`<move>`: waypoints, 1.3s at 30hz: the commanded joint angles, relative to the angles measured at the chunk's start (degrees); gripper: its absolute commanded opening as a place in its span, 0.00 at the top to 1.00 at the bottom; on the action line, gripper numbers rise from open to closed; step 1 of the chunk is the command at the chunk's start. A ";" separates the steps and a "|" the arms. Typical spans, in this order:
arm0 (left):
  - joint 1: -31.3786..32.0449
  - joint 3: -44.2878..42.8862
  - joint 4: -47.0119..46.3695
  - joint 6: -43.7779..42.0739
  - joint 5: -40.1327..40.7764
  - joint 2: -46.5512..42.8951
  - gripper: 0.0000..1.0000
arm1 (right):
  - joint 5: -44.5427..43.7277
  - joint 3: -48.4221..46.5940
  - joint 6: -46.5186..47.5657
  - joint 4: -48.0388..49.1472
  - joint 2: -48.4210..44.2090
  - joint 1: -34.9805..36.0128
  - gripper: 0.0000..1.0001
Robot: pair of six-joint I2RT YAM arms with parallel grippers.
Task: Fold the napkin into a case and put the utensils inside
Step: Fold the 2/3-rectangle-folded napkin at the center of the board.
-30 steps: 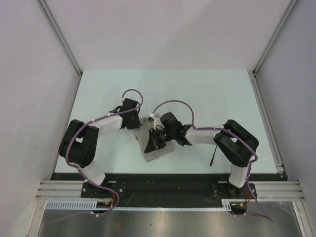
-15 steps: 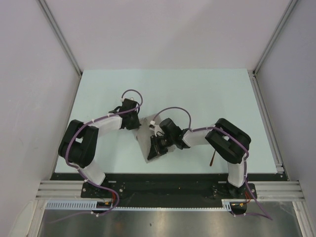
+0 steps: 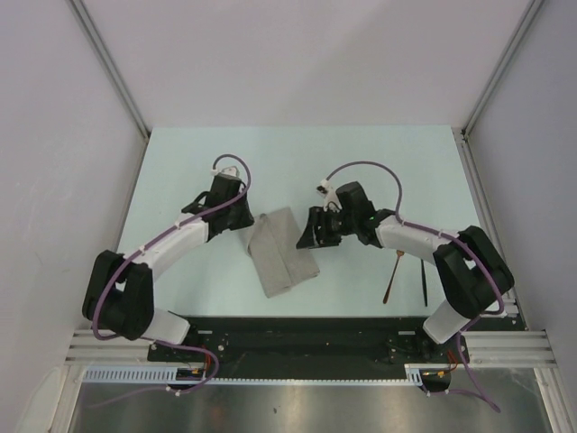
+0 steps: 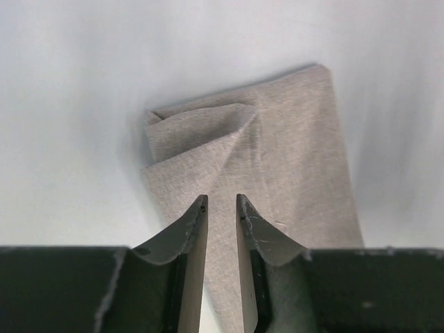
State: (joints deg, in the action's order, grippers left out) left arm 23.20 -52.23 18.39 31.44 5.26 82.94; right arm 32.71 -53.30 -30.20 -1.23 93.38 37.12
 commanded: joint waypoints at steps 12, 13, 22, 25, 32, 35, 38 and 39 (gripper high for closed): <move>22.83 7.84 -8.80 7.67 5.88 -9.45 0.48 | -0.27 10.14 2.17 -3.34 -4.25 -9.43 0.40; 24.85 8.36 -8.90 8.11 8.34 -9.72 0.47 | -0.54 11.71 1.55 -3.25 -5.13 -9.96 0.40; 42.53 -10.33 10.34 15.22 29.63 10.91 0.40 | -6.34 16.12 -1.97 -9.65 -20.69 -19.71 0.37; 44.03 -15.88 14.56 16.81 31.30 17.77 0.40 | -7.05 16.03 -1.10 -13.17 -24.11 -24.18 0.37; 46.05 -22.21 18.25 18.12 30.69 24.90 0.45 | -6.35 17.35 1.10 -15.47 -27.64 -26.49 0.36; 46.41 -23.62 19.74 19.09 29.64 27.36 0.47 | -4.94 18.49 0.84 -14.24 -27.38 -26.40 0.36; 46.50 -24.24 19.84 19.18 29.02 29.21 0.51 | -4.41 19.11 0.75 -13.10 -27.03 -26.40 0.36; 46.50 -24.24 19.75 19.27 28.85 29.56 0.52 | -4.32 19.20 0.84 -12.74 -26.85 -26.40 0.36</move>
State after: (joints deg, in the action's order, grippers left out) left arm 69.17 -74.37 36.05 48.71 33.71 110.76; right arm 26.96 -34.59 -30.26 -15.14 67.05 10.79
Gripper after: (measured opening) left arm 0.505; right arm 0.636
